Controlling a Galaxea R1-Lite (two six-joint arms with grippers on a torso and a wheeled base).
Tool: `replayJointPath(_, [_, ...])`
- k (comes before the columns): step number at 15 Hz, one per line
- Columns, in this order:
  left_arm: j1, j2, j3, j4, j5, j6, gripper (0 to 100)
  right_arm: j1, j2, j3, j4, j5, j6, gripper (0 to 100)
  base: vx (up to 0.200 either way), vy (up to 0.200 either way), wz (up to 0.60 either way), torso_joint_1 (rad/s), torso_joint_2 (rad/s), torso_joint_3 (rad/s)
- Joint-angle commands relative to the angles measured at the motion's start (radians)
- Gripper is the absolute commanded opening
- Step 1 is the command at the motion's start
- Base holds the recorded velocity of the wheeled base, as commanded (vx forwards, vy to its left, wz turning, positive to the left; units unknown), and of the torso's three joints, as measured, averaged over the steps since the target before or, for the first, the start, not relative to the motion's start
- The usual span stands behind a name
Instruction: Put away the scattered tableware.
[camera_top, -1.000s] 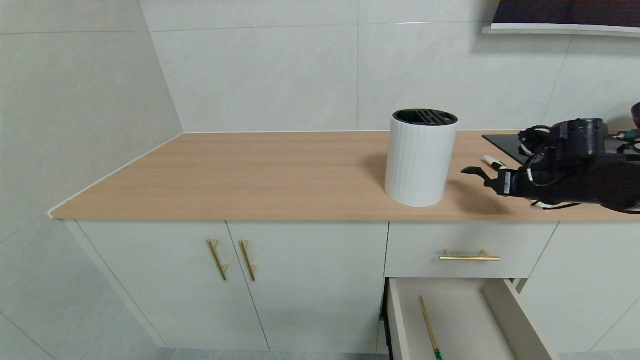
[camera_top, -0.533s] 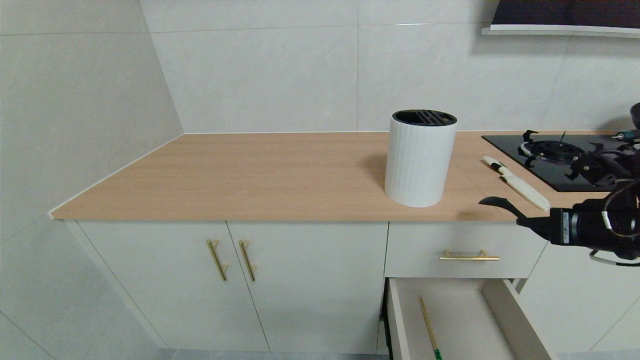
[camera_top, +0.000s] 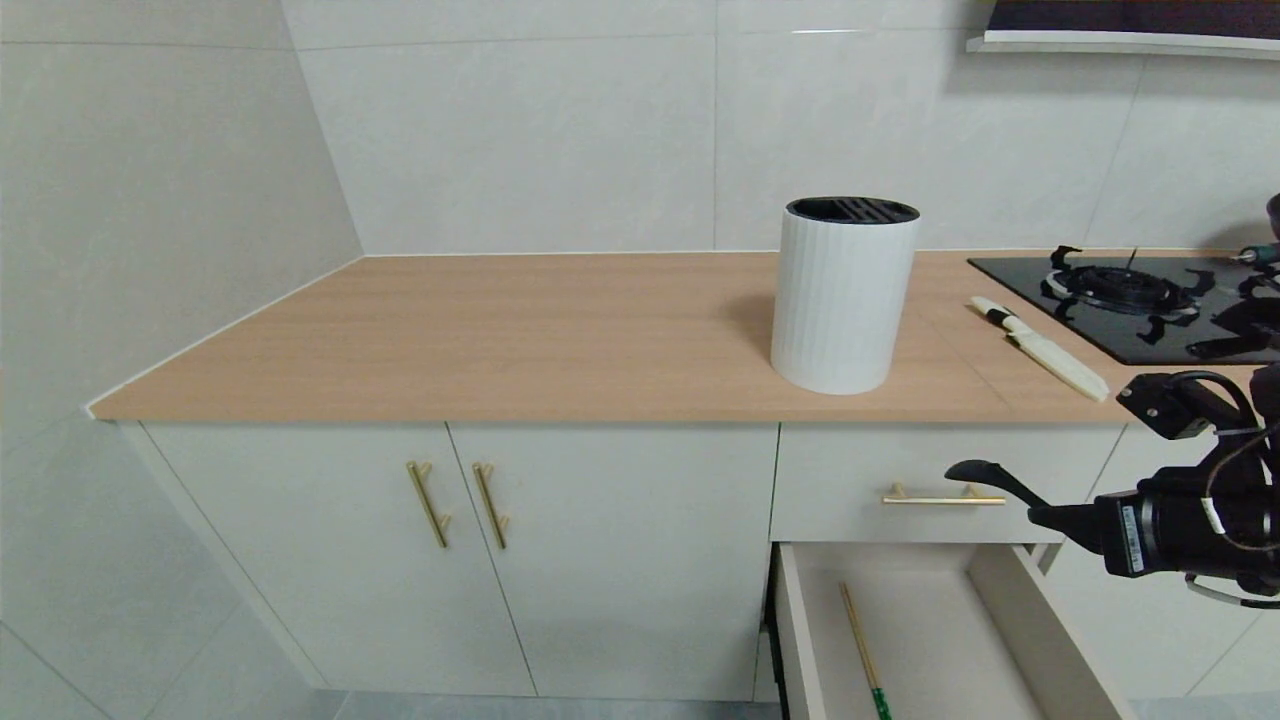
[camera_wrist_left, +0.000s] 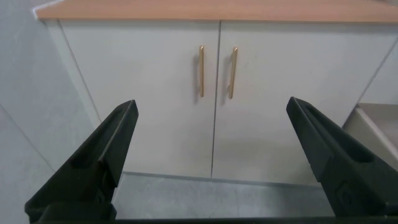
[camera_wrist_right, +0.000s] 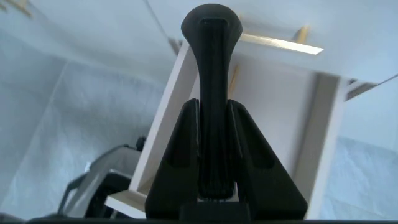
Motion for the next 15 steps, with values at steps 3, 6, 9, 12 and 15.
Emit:
replayJointPath(3, [0.0, 0.0, 0.0, 0.0, 0.0, 0.0, 100, 0.005, 0.032, 0.007, 0.001, 0.0, -0.022, 0, 0.0, 0.0, 0.0, -0.193, 0.47, 0.279])
replayJointPath(6, [0.0, 0.0, 0.0, 0.0, 0.0, 0.0, 100, 0.013, 0.033, 0.014, -0.001, 0.0, -0.023, 0, 0.0, 0.0, 0.0, -0.178, 0.47, 0.282])
replayJointPath(9, [0.0, 0.0, 0.0, 0.0, 0.0, 0.0, 100, 0.02, 0.049, 0.021, -0.001, 0.0, -0.033, 0, 0.0, 0.0, 0.0, -0.162, 0.46, 0.299])
replayJointPath(12, [0.0, 0.0, 0.0, 0.0, 0.0, 0.0, 100, 0.02, 0.073, 0.022, -0.001, 0.0, -0.052, 0, 0.0, 0.0, 0.0, -0.141, 0.45, 0.313])
replayJointPath(15, [0.0, 0.0, 0.0, 0.0, 0.0, 0.0, 100, 0.02, 0.092, 0.021, -0.001, -0.001, -0.054, 0, 0.0, 0.0, 0.0, -0.098, 0.37, 0.268])
